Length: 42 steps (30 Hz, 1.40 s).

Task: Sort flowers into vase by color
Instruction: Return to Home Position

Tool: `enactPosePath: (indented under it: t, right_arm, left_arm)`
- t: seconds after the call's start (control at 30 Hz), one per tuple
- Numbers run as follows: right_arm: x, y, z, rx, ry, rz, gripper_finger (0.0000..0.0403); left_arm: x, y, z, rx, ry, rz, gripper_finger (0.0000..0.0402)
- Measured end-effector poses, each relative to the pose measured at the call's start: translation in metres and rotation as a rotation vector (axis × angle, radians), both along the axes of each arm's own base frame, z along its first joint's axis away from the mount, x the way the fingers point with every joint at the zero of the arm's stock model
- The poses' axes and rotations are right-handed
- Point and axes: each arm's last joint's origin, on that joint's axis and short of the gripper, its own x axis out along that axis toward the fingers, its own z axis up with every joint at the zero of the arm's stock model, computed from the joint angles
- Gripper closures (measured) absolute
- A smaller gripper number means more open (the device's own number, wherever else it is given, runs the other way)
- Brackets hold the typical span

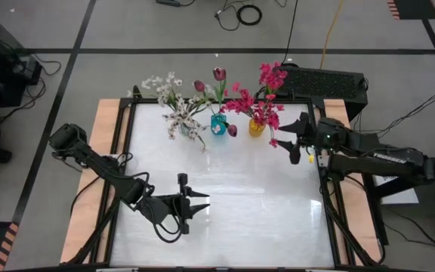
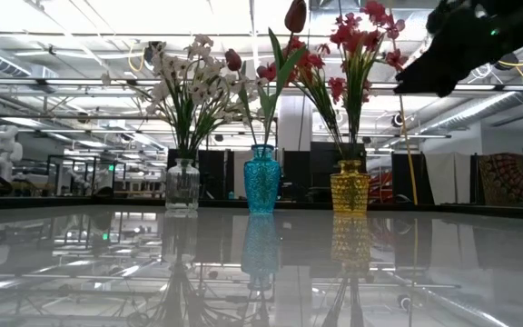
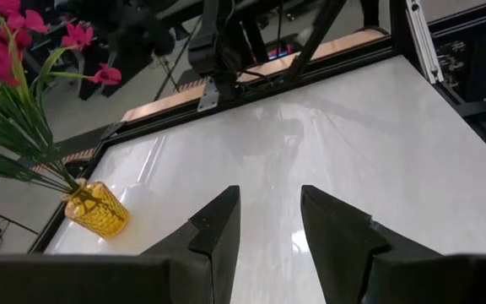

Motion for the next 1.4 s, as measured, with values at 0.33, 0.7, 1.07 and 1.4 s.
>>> enactPosePath:
  t: [0.33,0.7,1.07,1.4]
  right_arm:
    - [-0.017,0.03,0.019,0.019,-0.198,0.213,0.0206]
    - [-0.022,0.046,0.044,-0.04,-0.442,0.284,0.0362]
    - [-0.006,0.066,0.038,-0.137,-0.369,0.356,0.0401]
    - [-0.007,0.073,0.022,-0.135,-0.246,0.432,0.0402]
  left_arm:
    - [-0.011,0.004,0.019,-0.128,-0.063,0.017,0.0268]
    - [-0.017,0.001,0.025,-0.137,-0.077,0.004,0.0268]
    - [-0.044,0.012,0.053,-0.111,-0.173,0.026,0.0343]
    - [-0.062,0.043,0.026,-0.155,-0.252,0.017,0.0394]
